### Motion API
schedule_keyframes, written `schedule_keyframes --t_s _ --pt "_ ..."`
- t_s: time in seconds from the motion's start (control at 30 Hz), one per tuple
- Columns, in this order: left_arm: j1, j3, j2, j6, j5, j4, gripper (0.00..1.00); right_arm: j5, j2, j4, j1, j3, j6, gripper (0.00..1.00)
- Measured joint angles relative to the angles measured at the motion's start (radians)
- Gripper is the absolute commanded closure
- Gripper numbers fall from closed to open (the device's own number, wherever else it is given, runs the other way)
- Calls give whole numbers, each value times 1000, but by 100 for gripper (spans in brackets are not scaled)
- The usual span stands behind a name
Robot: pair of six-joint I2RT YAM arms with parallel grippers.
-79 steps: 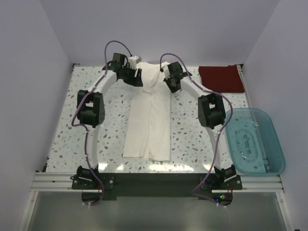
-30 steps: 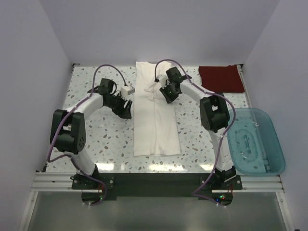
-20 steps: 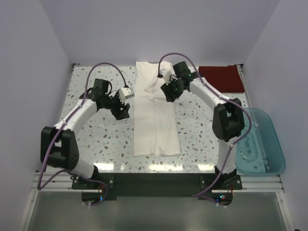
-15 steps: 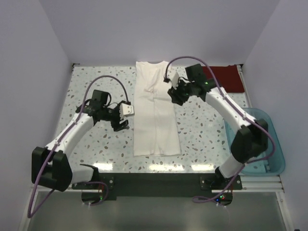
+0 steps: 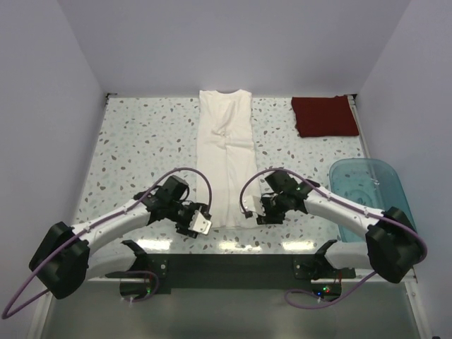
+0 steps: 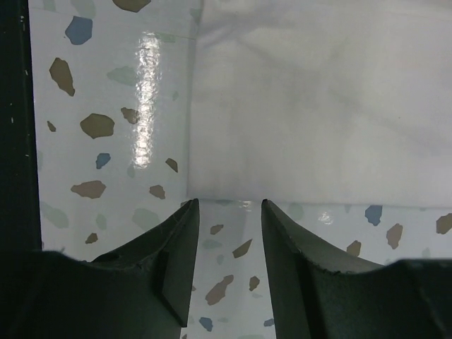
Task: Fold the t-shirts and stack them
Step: Fold the tshirt
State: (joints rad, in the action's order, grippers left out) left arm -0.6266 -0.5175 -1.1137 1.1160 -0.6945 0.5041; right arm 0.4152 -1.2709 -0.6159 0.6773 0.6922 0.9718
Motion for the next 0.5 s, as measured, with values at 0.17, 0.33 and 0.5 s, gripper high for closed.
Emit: schedule_keyframes --t_s 0.17,0.33,0.5 --pt "-42 23 -67 -17 57 -88 38 -6 0 52 21 -15 49 57" --pt "-43 39 -103 -24 90 -129 38 -7 1 63 61 -35 93 57" --pt "-43 40 -125 -32 85 -152 46 -14 4 64 109 -56 107 54"
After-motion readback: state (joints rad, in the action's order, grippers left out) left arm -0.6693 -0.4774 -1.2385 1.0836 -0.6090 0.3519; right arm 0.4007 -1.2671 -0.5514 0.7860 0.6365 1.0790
